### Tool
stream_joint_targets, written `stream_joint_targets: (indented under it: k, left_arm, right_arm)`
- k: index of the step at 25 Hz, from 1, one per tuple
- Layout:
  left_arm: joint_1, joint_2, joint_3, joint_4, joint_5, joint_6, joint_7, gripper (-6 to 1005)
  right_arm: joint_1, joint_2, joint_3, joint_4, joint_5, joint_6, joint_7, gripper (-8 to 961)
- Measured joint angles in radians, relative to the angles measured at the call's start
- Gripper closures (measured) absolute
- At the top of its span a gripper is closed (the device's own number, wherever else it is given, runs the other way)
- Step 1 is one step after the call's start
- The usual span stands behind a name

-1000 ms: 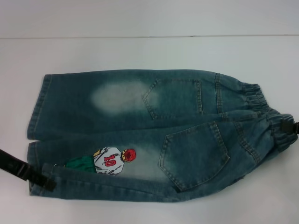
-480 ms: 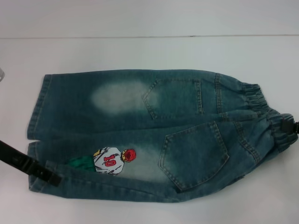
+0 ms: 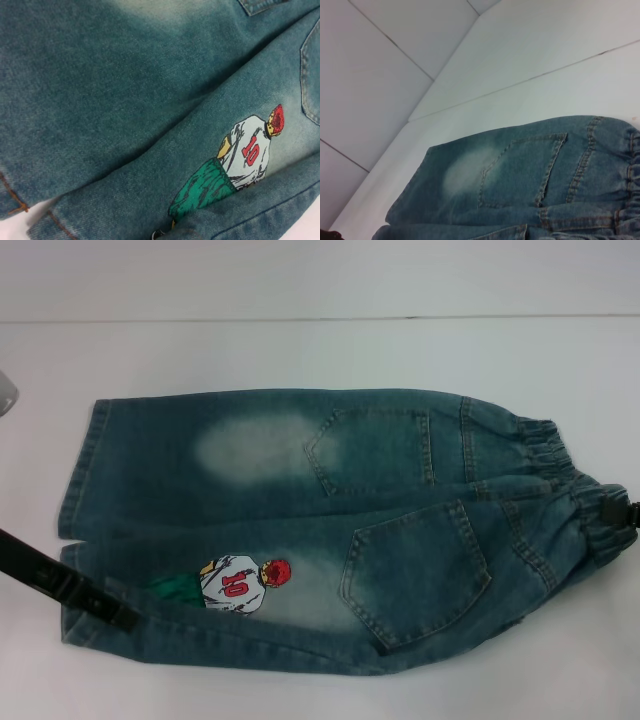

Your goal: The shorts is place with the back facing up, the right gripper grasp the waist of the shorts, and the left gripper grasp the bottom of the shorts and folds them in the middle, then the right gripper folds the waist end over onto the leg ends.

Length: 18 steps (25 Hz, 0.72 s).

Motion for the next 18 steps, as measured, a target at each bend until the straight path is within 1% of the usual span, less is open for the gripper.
stream_joint_targets:
  k: [7, 18]
  left_arm:
    - [0.0, -0.002, 0.0, 0.003, -0.001, 0.011, 0.0, 388]
    - [-0.009, -0.004, -0.001, 0.001, 0.0, -0.008, -0.011, 393]
  right_arm:
    - [0.001, 0.0, -0.003, 0.0, 0.0, 0.0, 0.0, 854]
    - [0.003, 0.0, -0.003, 0.0, 0.0, 0.0, 0.0, 850]
